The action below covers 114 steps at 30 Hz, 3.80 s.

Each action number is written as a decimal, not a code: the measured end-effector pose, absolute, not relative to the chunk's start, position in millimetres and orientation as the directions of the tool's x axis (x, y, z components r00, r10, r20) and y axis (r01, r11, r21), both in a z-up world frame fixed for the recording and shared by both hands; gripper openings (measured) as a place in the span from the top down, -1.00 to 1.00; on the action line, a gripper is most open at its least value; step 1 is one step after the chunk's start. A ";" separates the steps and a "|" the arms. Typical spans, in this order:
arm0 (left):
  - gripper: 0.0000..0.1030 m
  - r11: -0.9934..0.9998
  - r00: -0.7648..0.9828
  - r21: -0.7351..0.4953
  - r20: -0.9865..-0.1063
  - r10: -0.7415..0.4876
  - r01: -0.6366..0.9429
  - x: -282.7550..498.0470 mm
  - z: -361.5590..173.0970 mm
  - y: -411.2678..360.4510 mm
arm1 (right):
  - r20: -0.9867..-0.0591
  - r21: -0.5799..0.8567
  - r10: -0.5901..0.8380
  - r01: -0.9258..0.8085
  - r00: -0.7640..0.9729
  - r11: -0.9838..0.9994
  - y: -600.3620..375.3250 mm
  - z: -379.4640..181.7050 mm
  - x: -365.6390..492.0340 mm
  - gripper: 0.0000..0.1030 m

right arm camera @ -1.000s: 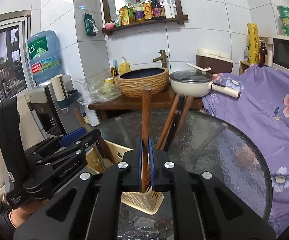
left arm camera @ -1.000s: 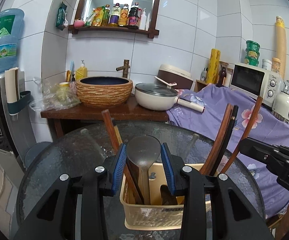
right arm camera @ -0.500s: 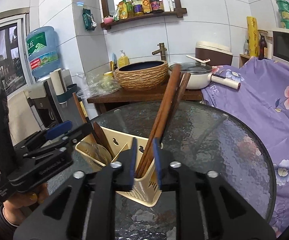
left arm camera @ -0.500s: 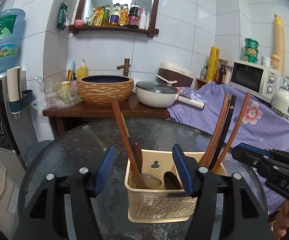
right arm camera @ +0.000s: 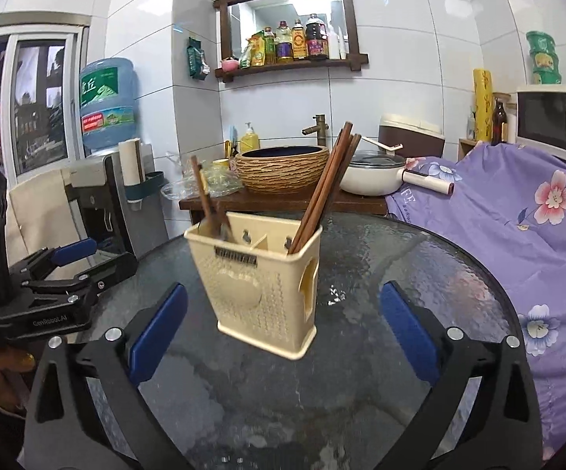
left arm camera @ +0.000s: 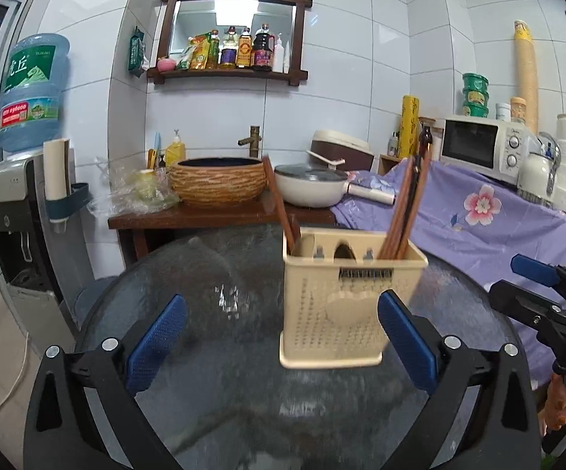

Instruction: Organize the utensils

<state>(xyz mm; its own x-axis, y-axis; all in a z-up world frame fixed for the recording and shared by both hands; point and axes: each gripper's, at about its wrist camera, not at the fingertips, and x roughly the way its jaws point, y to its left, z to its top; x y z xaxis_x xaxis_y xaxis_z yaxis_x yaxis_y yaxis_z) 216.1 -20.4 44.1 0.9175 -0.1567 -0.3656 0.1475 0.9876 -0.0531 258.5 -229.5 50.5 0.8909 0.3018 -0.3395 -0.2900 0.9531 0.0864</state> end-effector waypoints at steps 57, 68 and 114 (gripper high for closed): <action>-0.88 1.000 0.927 -0.005 -0.373 -0.027 0.028 22.4 7.6 -28.0 | -0.242 0.108 0.280 -0.261 0.929 0.959 -235.5 -3.3 41.3 -0.89; -0.88 1.000 0.925 -0.002 -0.378 -0.018 0.019 20.9 6.9 -23.4 | -0.255 0.109 0.290 -0.271 0.922 0.956 -233.0 -5.7 42.8 -0.89; -0.88 1.000 0.919 -0.001 -0.394 -0.018 0.019 24.9 6.6 -23.7 | -0.269 0.115 0.300 -0.279 0.915 0.953 -236.6 -9.8 47.5 -0.89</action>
